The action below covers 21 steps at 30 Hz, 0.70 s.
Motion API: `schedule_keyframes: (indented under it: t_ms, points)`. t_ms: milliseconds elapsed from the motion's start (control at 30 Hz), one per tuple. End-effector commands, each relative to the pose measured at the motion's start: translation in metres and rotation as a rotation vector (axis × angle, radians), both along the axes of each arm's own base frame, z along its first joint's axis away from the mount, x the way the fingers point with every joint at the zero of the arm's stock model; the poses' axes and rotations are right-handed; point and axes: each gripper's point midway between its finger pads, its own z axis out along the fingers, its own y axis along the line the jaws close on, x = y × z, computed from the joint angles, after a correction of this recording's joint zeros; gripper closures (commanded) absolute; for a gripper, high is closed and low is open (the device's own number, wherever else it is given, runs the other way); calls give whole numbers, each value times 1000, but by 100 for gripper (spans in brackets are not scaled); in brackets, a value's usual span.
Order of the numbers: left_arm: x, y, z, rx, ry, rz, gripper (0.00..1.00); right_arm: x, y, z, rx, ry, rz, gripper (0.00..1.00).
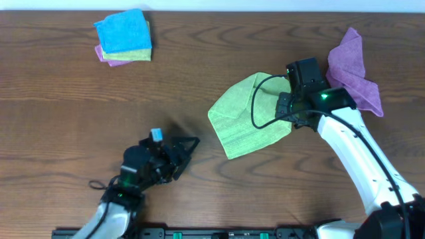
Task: Fold the cloth
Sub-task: 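Reach the left gripper to the cloth's left corner and grasp it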
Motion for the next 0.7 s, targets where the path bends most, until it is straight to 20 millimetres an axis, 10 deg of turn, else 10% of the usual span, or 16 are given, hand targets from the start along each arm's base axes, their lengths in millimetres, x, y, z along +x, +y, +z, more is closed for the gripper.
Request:
schedule_keyframes:
  t_ms: [0,333,667]
  points:
    - [0,-15,-11,-8,66,-39,4,-2,-3,1,7,3,-27,99]
    - [25,-67,-19,44,83,-179,4,-5,-4,0,3,16,-27,99]
    - [29,-78,-41,65,121,-197,4,-5,-4,0,4,16,-27,99]
